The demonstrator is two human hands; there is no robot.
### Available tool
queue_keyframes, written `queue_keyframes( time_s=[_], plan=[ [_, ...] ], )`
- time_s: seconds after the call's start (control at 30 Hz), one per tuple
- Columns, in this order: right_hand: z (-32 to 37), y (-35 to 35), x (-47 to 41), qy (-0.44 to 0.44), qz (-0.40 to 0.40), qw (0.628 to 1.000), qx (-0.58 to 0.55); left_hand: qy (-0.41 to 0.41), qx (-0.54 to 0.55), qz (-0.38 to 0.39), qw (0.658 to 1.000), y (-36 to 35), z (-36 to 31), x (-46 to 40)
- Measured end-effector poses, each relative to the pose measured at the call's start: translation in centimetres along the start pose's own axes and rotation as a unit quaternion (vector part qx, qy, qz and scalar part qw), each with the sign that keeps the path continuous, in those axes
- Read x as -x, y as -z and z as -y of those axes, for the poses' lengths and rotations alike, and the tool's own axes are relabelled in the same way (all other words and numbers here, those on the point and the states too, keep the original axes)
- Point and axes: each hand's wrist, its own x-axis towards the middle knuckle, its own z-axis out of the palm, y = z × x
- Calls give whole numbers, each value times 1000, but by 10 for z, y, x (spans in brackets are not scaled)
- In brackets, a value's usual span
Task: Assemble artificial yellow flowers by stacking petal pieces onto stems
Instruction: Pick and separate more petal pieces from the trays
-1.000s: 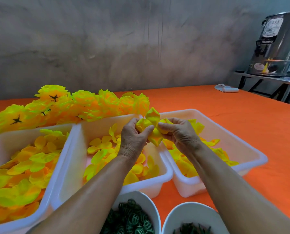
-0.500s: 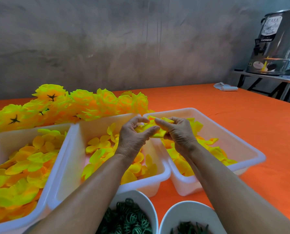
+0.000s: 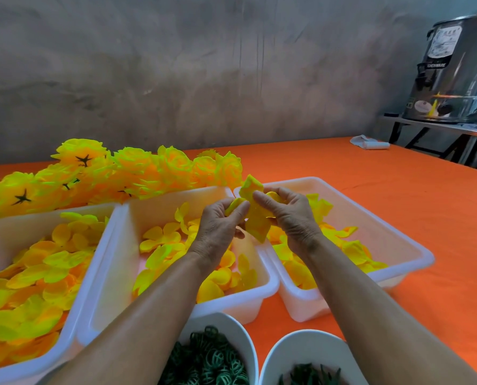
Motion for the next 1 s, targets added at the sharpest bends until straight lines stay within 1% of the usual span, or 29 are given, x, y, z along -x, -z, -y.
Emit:
queue_keyframes(
  time_s=[0.07,0.13,0.2,0.27,0.33,0.43,0.5,0.6,0.7,0.83,1.0],
  plan=[
    [0,0,0,30,-17,999,23,7,-4,17,1000,0,0,0],
    [-1,1,-1,47,-38,997,46,14,-3,14,1000,-1,0,0],
    [-1,1,0,49,-43,997,50,26,6,-31,999,0,1,-1],
    [-1,1,0,40,-31,998,35,42,34,-75,996,2,1,-2],
    [0,0,1,40,-36,998,20,50,62,-89,993,3,1,-3],
    [-1,1,1,36,-60,998,9,67,99,-80,990,3,0,-4],
    [0,1,-1,-8,-61,998,-31,77,129,-59,987,2,-1,-4],
    [3,1,-4,-88,-26,988,-124,88,148,-35,985,1,-3,-5],
    [6,1,-7,-132,31,972,-194,97,141,-7,985,1,-6,-2],
    [6,2,-9,-144,91,962,-214,112,121,0,986,3,-7,-3],
    [8,1,-6,-146,169,947,-233,136,183,16,973,2,-9,-4]
  ],
)
